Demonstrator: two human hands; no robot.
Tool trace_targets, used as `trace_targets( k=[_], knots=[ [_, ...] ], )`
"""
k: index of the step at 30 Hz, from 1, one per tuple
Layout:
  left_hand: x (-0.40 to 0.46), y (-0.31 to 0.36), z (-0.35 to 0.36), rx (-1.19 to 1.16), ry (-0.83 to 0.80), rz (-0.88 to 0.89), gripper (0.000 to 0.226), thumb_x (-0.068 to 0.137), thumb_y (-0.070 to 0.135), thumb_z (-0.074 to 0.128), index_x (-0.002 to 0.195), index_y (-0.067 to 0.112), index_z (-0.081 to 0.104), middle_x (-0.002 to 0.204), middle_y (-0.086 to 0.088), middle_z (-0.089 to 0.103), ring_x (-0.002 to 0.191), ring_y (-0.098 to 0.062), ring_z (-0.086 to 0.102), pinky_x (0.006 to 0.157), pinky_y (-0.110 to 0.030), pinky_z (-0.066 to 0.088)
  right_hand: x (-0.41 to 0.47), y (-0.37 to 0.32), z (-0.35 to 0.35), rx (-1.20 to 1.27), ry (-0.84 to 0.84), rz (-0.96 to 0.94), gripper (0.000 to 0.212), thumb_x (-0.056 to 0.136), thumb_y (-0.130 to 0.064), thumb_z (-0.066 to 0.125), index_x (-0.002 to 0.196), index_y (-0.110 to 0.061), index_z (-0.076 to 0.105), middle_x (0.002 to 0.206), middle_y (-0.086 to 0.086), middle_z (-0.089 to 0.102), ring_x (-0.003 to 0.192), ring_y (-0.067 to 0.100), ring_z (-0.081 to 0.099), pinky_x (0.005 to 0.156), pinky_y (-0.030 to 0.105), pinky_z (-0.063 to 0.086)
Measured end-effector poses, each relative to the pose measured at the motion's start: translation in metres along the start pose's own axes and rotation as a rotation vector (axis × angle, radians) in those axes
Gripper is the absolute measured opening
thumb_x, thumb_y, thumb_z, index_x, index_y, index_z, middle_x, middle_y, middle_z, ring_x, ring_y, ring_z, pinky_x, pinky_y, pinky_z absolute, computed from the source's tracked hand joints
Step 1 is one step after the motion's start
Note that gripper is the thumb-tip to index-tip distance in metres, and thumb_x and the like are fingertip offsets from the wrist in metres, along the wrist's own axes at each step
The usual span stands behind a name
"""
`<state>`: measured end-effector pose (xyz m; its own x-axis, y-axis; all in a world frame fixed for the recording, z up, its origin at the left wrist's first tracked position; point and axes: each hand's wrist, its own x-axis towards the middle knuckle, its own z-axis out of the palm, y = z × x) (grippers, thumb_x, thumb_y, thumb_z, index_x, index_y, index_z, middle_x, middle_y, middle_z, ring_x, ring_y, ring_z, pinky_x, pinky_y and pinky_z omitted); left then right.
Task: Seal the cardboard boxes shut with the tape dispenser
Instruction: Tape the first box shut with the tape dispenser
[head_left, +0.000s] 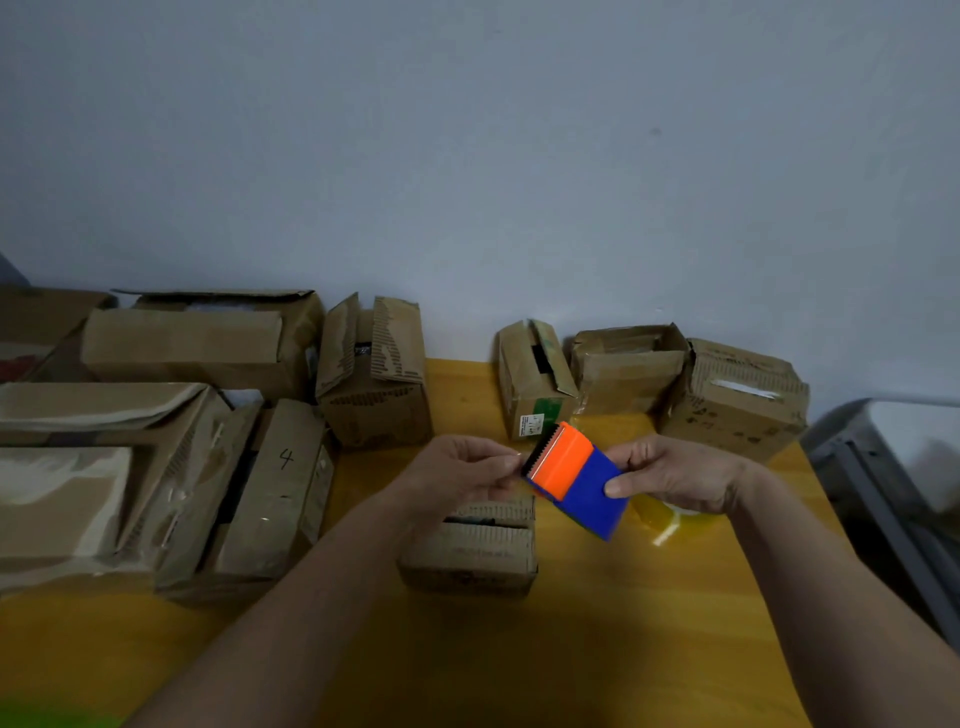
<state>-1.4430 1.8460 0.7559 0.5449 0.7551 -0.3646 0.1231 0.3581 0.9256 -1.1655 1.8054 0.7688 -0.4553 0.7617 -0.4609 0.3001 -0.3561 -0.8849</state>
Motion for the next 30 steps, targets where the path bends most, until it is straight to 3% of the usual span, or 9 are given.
trace_targets(
  k=[4, 9, 11, 14, 19, 22, 24, 26, 30],
  knots=[
    [0.001, 0.007, 0.008, -0.068, 0.030, 0.015, 0.017, 0.094, 0.016, 0.057, 0.093, 0.014, 0.074, 0.094, -0.006, 0.073, 0.088, -0.014, 0.068, 0.073, -0.023, 0.053, 0.002, 0.005, 0.000, 0.102, -0.030, -0.044, 0.034, 0.085, -0.017, 0.066, 0.117, -0.005, 0.066, 0.123, 0.020, 0.063, 0.118, 0.033, 0.058, 0.104, 0.043, 0.045],
    [0.005, 0.015, 0.012, -0.330, 0.012, -0.086, 0.036, 0.099, 0.031, 0.046, 0.088, 0.005, 0.068, 0.096, -0.013, 0.072, 0.094, -0.024, 0.068, 0.073, -0.032, 0.056, 0.005, 0.007, -0.001, 0.122, -0.074, -0.083, 0.035, 0.086, -0.020, 0.065, 0.119, -0.009, 0.066, 0.123, 0.016, 0.064, 0.118, 0.030, 0.058, 0.102, 0.040, 0.046],
    [0.006, 0.018, 0.007, -0.404, -0.052, -0.131, 0.034, 0.095, 0.033, 0.051, 0.089, 0.004, 0.067, 0.099, -0.014, 0.071, 0.097, -0.027, 0.067, 0.076, -0.034, 0.056, 0.006, 0.009, -0.002, 0.127, -0.069, -0.086, 0.039, 0.086, -0.020, 0.064, 0.122, -0.005, 0.063, 0.125, 0.019, 0.062, 0.119, 0.032, 0.057, 0.104, 0.042, 0.045],
    [0.009, 0.018, 0.004, -0.229, -0.060, -0.126, 0.018, 0.083, 0.021, 0.070, 0.093, 0.007, 0.066, 0.098, -0.011, 0.071, 0.093, -0.022, 0.069, 0.075, -0.030, 0.056, 0.008, 0.010, -0.001, 0.104, -0.065, -0.067, 0.044, 0.085, -0.020, 0.065, 0.124, -0.001, 0.060, 0.125, 0.020, 0.062, 0.119, 0.034, 0.056, 0.104, 0.043, 0.044],
    [0.015, 0.013, -0.001, 0.293, 0.250, 0.044, 0.019, 0.092, 0.024, 0.062, 0.079, 0.013, 0.071, 0.063, 0.005, 0.065, 0.059, -0.005, 0.059, 0.058, -0.017, 0.050, 0.011, 0.002, 0.002, 0.006, -0.059, -0.019, 0.039, 0.085, -0.021, 0.064, 0.120, -0.006, 0.062, 0.119, 0.014, 0.067, 0.113, 0.026, 0.062, 0.099, 0.037, 0.048],
    [0.015, 0.015, -0.004, 0.679, 0.354, 0.232, 0.018, 0.092, 0.029, 0.062, 0.087, 0.018, 0.075, 0.077, 0.008, 0.068, 0.070, 0.001, 0.058, 0.063, -0.014, 0.043, 0.011, -0.003, 0.004, -0.037, -0.033, -0.011, 0.041, 0.084, -0.025, 0.064, 0.121, -0.007, 0.061, 0.117, 0.010, 0.068, 0.112, 0.023, 0.062, 0.100, 0.040, 0.048],
    [0.014, 0.016, -0.005, 0.742, 0.390, 0.277, 0.020, 0.093, 0.030, 0.060, 0.090, 0.017, 0.075, 0.087, 0.005, 0.067, 0.081, -0.001, 0.057, 0.069, -0.019, 0.042, 0.011, -0.005, 0.007, -0.038, -0.023, -0.019, 0.041, 0.085, -0.026, 0.064, 0.121, -0.006, 0.061, 0.117, 0.010, 0.068, 0.112, 0.025, 0.062, 0.101, 0.040, 0.047],
    [0.016, 0.014, -0.007, 0.677, 0.371, 0.206, 0.023, 0.095, 0.028, 0.056, 0.084, 0.016, 0.072, 0.087, 0.003, 0.065, 0.087, -0.007, 0.058, 0.075, -0.025, 0.044, 0.013, -0.008, 0.012, -0.044, -0.006, -0.026, 0.041, 0.085, -0.029, 0.065, 0.119, -0.006, 0.062, 0.115, 0.011, 0.068, 0.110, 0.027, 0.062, 0.099, 0.041, 0.048],
    [0.014, 0.009, -0.008, 0.073, 0.184, -0.029, 0.014, 0.093, 0.010, 0.059, 0.079, 0.011, 0.060, 0.079, -0.005, 0.067, 0.082, -0.024, 0.067, 0.077, -0.037, 0.057, 0.022, -0.016, 0.027, -0.063, 0.061, 0.006, 0.039, 0.074, -0.046, 0.076, 0.097, -0.014, 0.073, 0.098, 0.008, 0.074, 0.088, 0.020, 0.070, 0.078, 0.031, 0.057]
  ],
)
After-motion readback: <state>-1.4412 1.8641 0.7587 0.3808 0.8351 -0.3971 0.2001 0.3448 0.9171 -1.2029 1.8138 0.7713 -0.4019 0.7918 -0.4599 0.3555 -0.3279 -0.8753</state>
